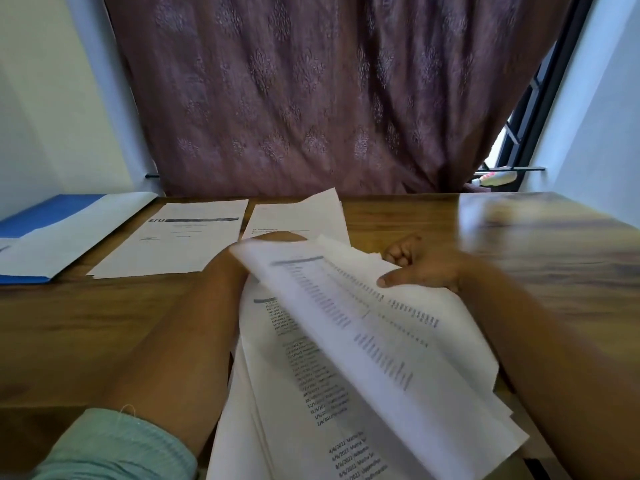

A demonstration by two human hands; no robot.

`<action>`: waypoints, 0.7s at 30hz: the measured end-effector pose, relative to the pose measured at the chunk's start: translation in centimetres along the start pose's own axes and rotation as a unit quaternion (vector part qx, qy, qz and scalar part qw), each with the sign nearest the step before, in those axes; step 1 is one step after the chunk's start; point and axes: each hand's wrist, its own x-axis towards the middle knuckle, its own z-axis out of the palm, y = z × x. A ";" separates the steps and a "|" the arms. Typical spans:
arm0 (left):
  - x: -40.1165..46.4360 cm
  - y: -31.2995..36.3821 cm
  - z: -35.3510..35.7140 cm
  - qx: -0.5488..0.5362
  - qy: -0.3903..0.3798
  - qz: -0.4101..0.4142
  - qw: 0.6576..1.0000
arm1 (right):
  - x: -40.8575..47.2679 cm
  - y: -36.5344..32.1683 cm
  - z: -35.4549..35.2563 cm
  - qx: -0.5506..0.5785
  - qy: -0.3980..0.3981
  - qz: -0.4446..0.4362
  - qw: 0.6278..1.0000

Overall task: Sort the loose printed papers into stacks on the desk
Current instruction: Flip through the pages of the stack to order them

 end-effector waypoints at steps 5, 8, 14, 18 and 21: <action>-0.5 0.8 1.3 0.032 0.202 -0.150 0.967 | -0.4 0.3 -0.6 0.018 -0.206 0.081 0.975; -0.7 2.2 2.9 0.077 0.155 -0.183 0.968 | -0.4 0.6 -0.4 0.038 -0.277 0.106 0.954; -1.1 1.8 3.0 0.160 0.105 -0.167 0.967 | 2.4 1.4 0.4 -0.022 0.177 0.015 0.984; -1.0 1.9 3.1 0.194 0.115 -0.150 0.963 | 3.7 2.6 0.5 -0.138 0.162 -0.002 0.977; -1.1 1.9 3.2 0.186 0.111 -0.142 0.966 | 4.4 2.9 0.9 -0.131 0.161 -0.009 0.978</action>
